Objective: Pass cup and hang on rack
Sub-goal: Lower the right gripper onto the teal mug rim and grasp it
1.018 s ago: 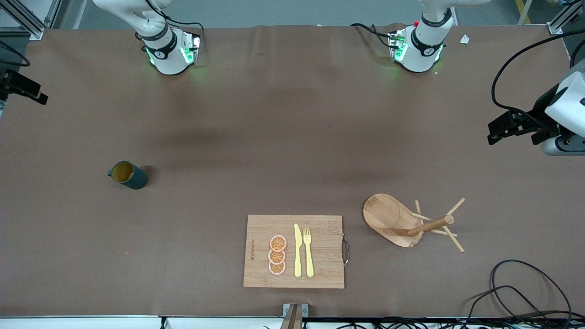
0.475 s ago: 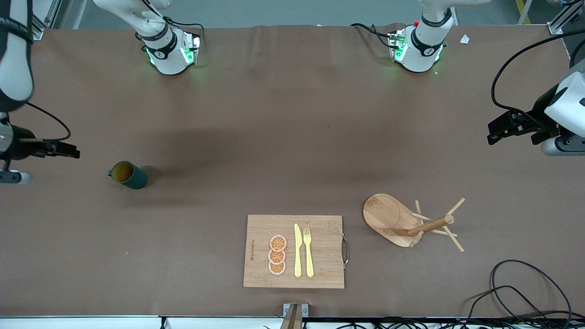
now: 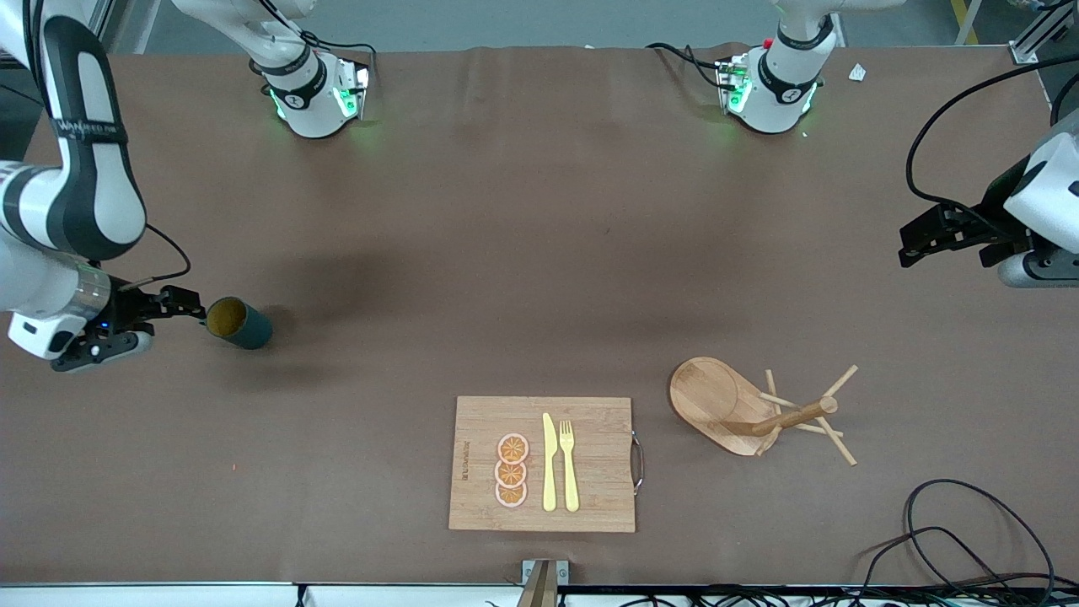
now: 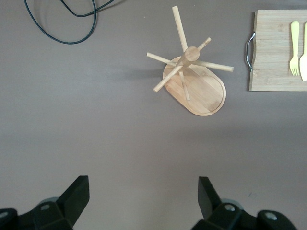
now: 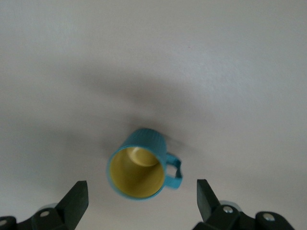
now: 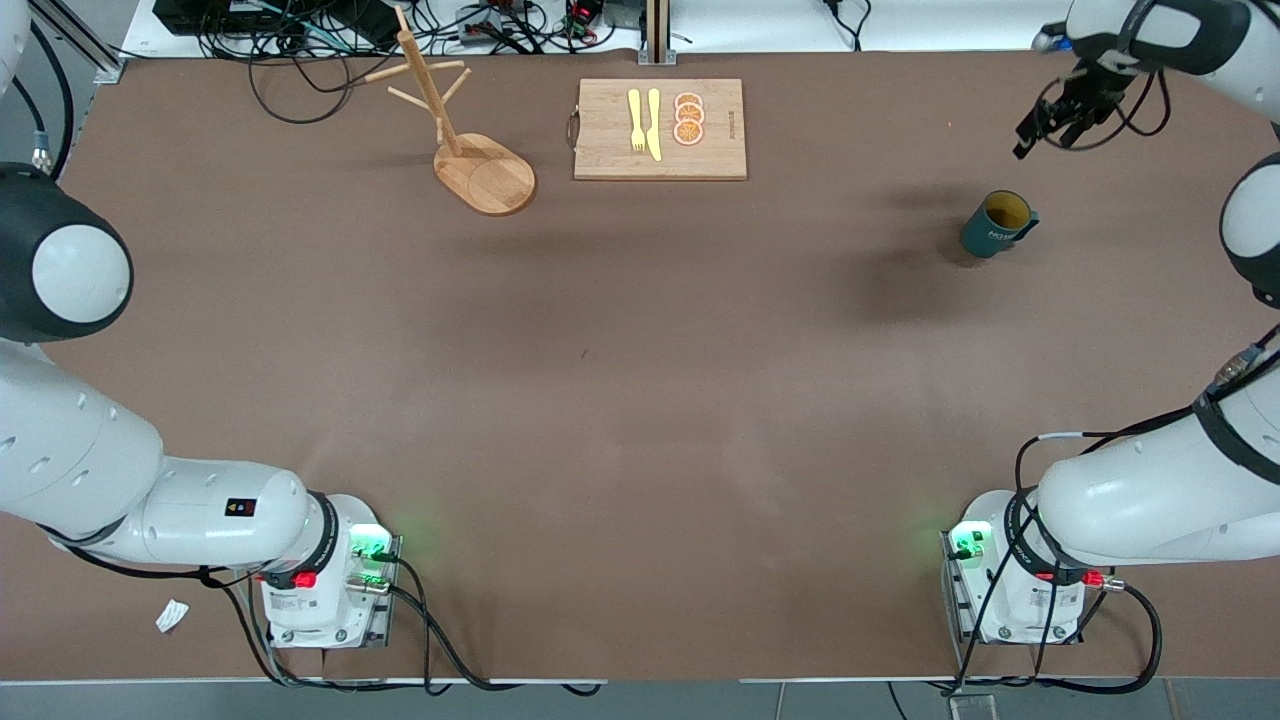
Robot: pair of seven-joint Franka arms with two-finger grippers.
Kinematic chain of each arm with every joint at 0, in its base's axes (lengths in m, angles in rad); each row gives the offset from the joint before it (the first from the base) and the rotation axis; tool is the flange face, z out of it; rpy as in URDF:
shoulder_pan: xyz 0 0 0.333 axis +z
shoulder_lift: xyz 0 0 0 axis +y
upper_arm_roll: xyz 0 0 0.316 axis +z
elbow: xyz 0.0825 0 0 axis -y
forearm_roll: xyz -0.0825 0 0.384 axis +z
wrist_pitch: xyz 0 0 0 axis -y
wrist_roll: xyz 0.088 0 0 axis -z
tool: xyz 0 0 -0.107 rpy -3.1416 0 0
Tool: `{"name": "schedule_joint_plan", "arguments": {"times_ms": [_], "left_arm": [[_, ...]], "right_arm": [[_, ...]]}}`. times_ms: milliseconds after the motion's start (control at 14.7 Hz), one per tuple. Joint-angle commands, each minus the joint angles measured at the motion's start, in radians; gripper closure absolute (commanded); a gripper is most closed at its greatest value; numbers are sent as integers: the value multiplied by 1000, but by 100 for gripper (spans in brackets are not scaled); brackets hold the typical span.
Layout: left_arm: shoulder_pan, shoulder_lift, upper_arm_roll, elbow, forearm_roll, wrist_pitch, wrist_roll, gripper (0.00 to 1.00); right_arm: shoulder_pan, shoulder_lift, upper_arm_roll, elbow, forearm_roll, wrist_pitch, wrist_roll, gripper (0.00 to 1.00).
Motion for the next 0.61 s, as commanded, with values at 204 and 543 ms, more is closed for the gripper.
{"name": "schedule_joint_plan", "arguments": {"times_ms": [204,543], "left_arm": [[-3,-5,6,-3,-10,7,12,0],[-1,-5,6,-3,-13,5,14,0]], "right_arm": [[-30,90,7,-97,25,248,-311,0],[5,92,12,-137,25,280,-312,8]]}}
